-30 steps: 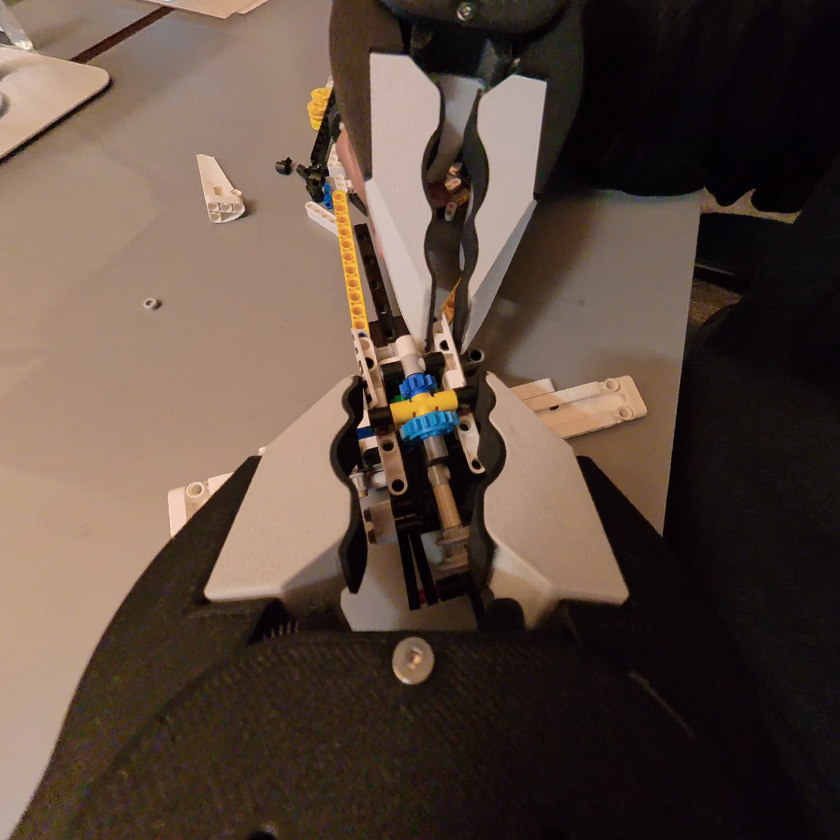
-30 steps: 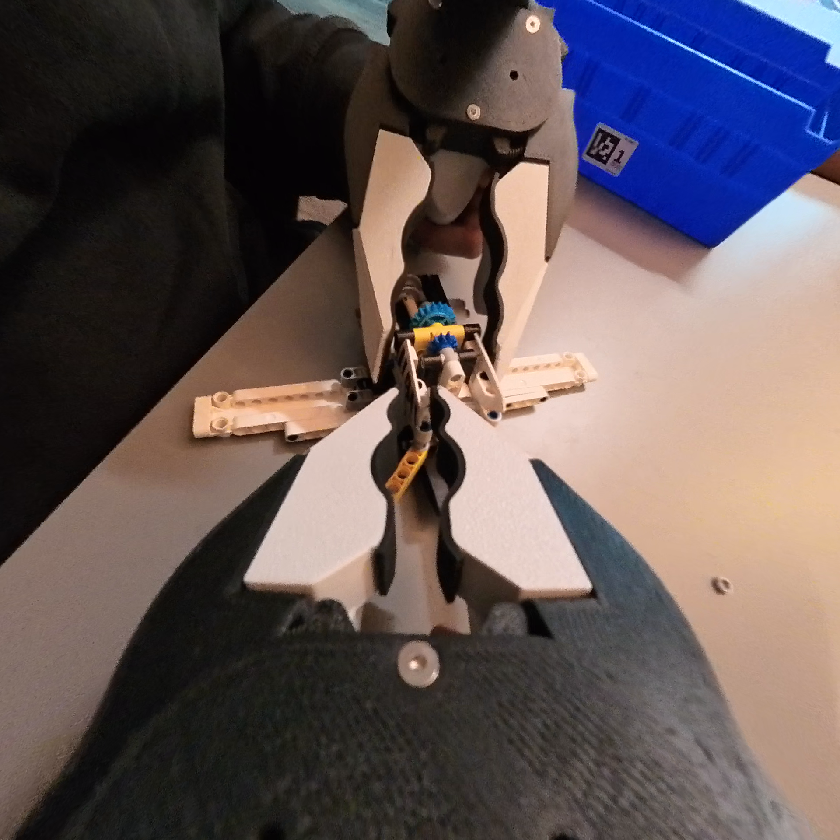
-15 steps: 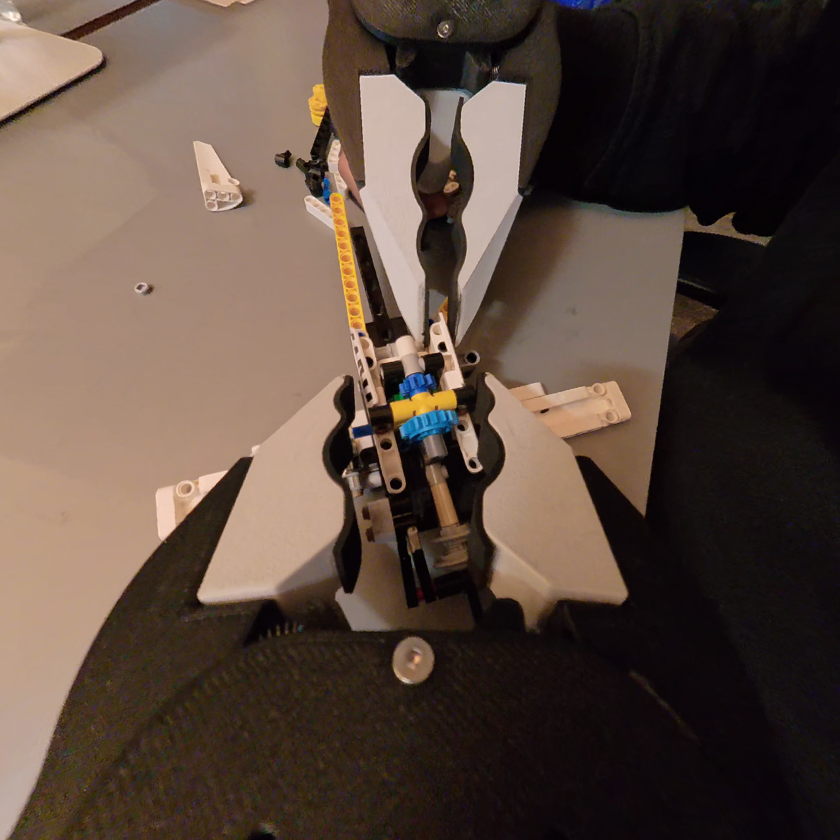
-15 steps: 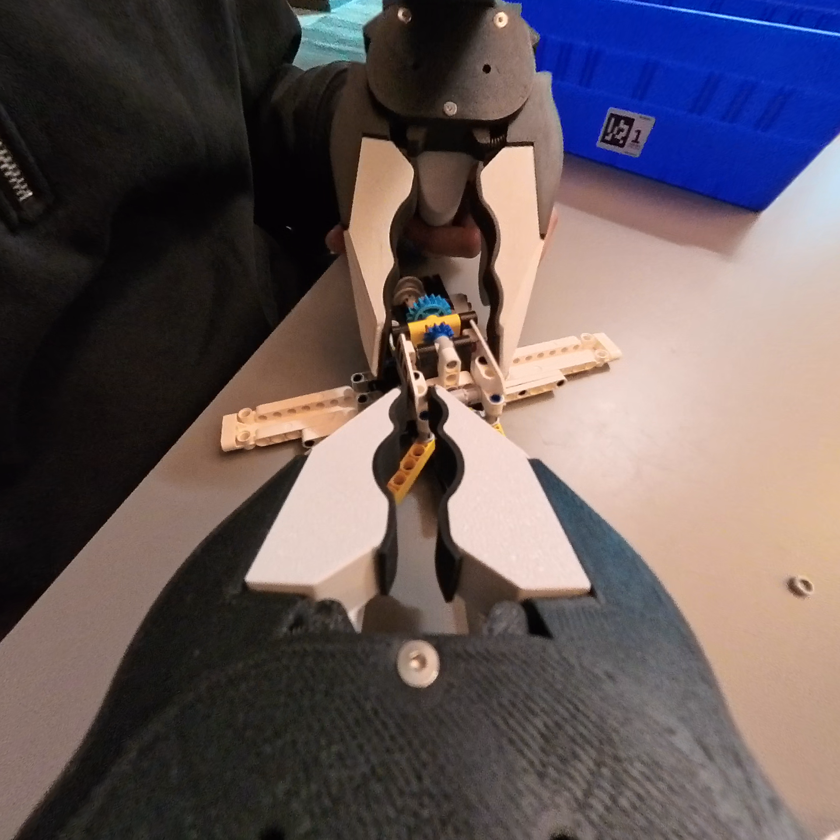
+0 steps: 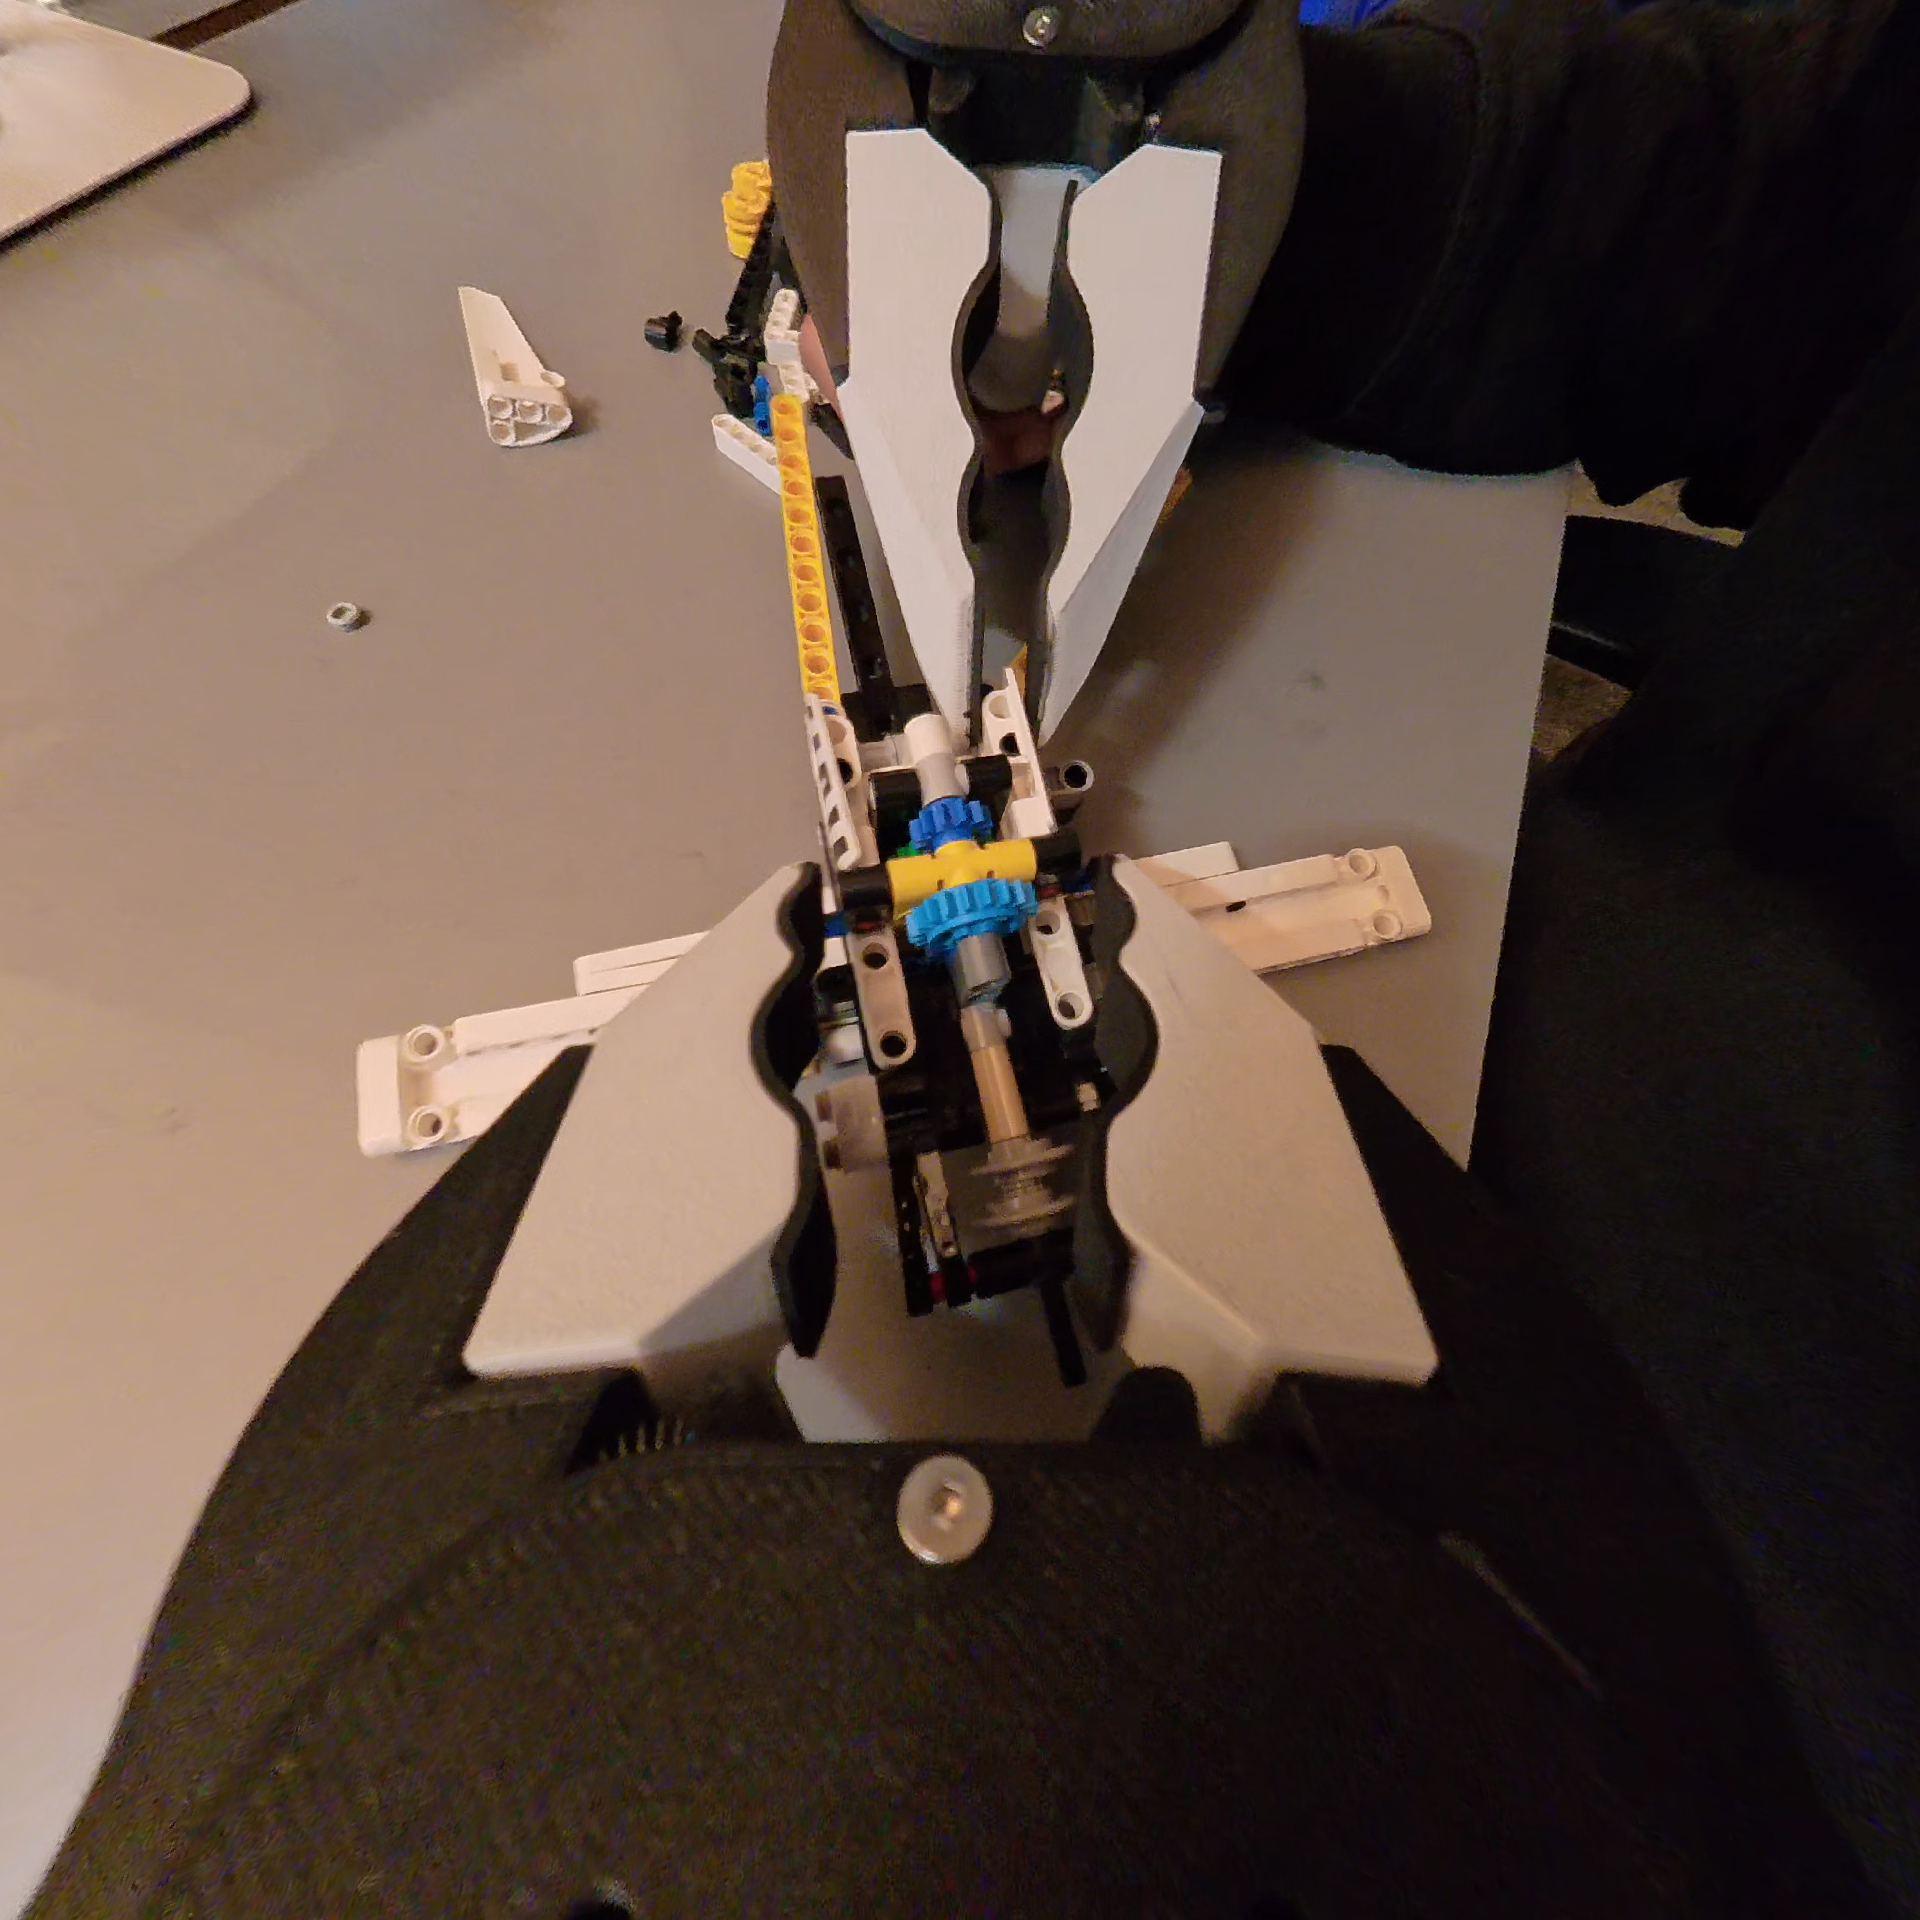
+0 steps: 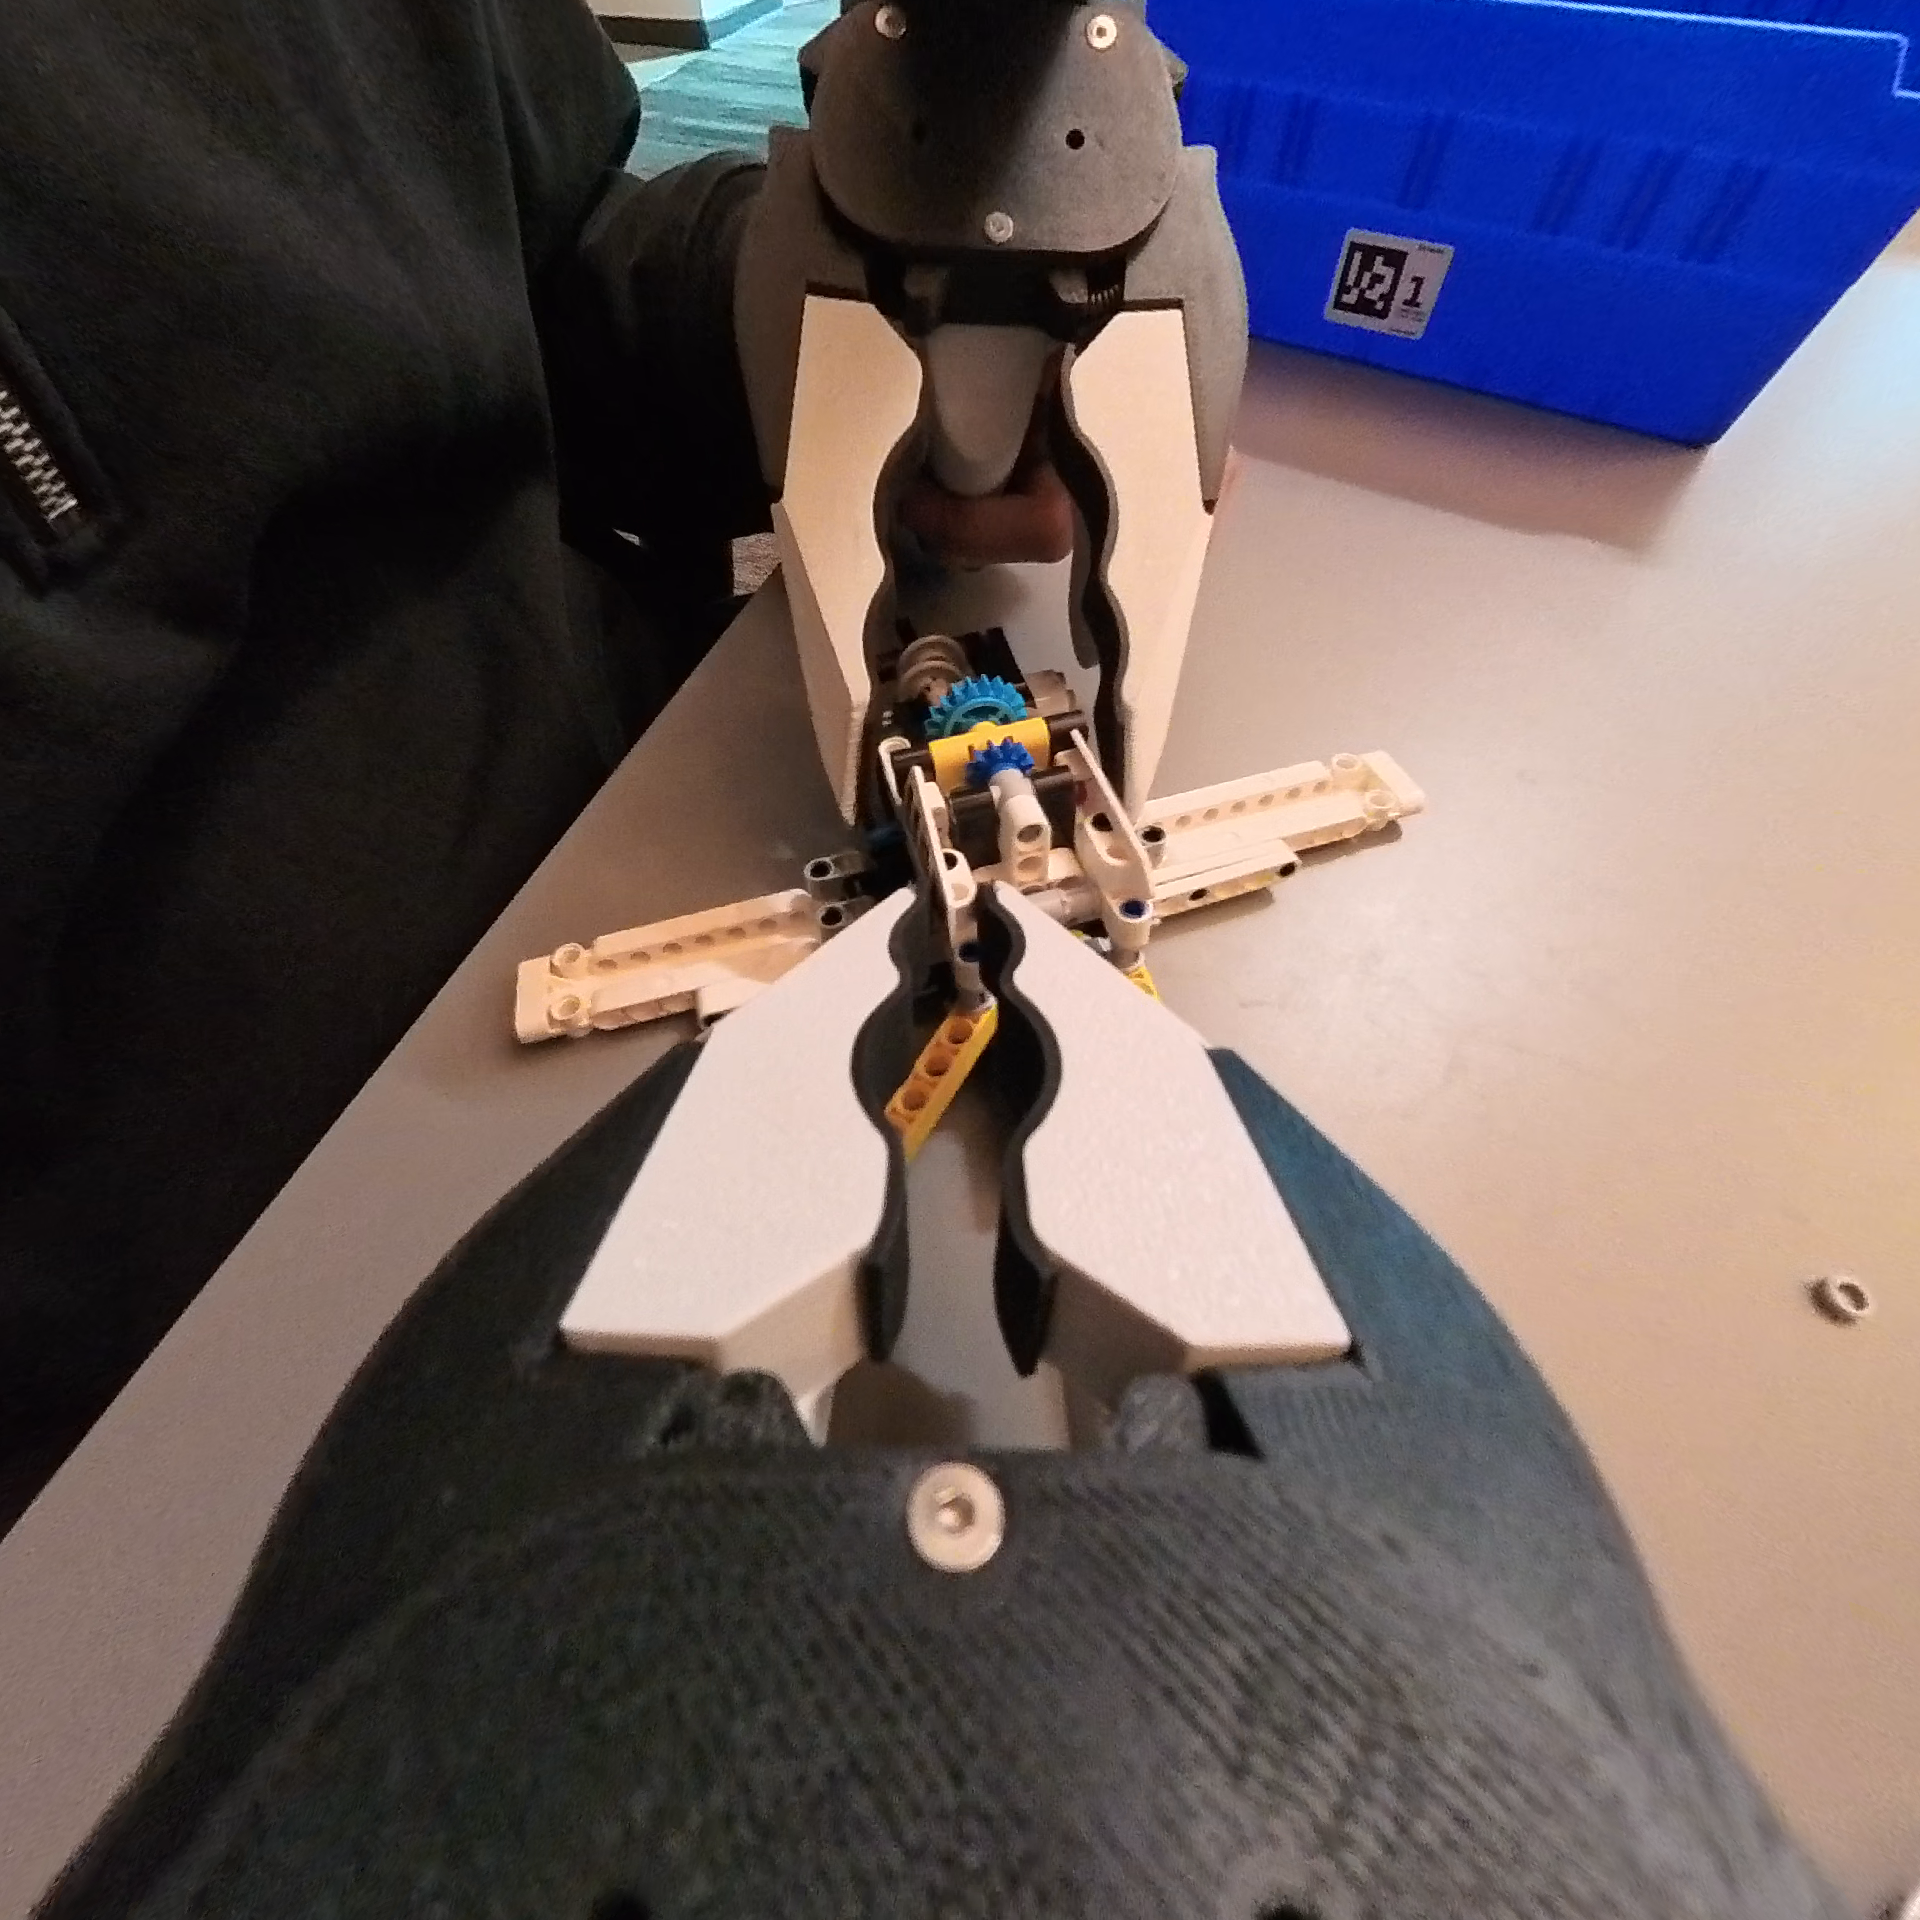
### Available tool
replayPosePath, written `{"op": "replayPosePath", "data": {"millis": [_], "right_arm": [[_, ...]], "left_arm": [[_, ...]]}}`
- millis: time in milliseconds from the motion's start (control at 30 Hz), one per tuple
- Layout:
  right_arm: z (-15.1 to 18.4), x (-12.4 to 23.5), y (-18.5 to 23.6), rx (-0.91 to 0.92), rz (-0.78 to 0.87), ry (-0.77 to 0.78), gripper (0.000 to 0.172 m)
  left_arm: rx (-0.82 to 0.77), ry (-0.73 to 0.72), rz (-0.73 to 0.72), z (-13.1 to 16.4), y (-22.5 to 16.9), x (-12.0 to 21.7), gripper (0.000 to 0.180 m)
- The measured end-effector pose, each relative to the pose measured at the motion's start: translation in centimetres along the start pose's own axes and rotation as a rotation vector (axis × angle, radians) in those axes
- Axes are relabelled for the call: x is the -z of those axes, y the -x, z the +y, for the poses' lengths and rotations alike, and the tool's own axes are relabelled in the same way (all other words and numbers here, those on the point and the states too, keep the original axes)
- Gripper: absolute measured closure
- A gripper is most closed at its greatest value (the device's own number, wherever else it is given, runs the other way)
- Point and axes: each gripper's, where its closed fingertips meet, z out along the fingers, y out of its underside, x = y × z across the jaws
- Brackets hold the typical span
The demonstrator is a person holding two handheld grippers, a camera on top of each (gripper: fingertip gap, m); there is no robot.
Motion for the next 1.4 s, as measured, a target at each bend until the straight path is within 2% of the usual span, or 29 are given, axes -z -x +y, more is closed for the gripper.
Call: {"op": "replayPosePath", "data": {"millis": [267,900,1033,1233,1400], "right_arm": [[-0.3,-0.1,0.6,0.036,-0.016,-0.006,0.166],[-1.5,0.3,0.7,0.0,-0.075,-0.135,0.167],[-1.2,0.4,0.3,0.024,-0.039,-0.122,0.166],[-0.4,0.7,0.2,0.073,0.035,-0.035,0.166],[-0.5,1.2,0.1,0.061,0.038,-0.046,0.162]], "left_arm": [[0.108,0.021,0.058,-0.1,-0.7,0.0,0.135],[0.08,0.058,0.015,0.0,-0.9,0.0,0.135],[0.055,0.071,-0.044,0.0,-0.4,-0.2,0.134],[0.079,0.05,-0.012,0.0,-0.5,-0.3,0.134],[0.079,0.041,-0.013,-0.1,-0.5,-0.3,0.134]]}}
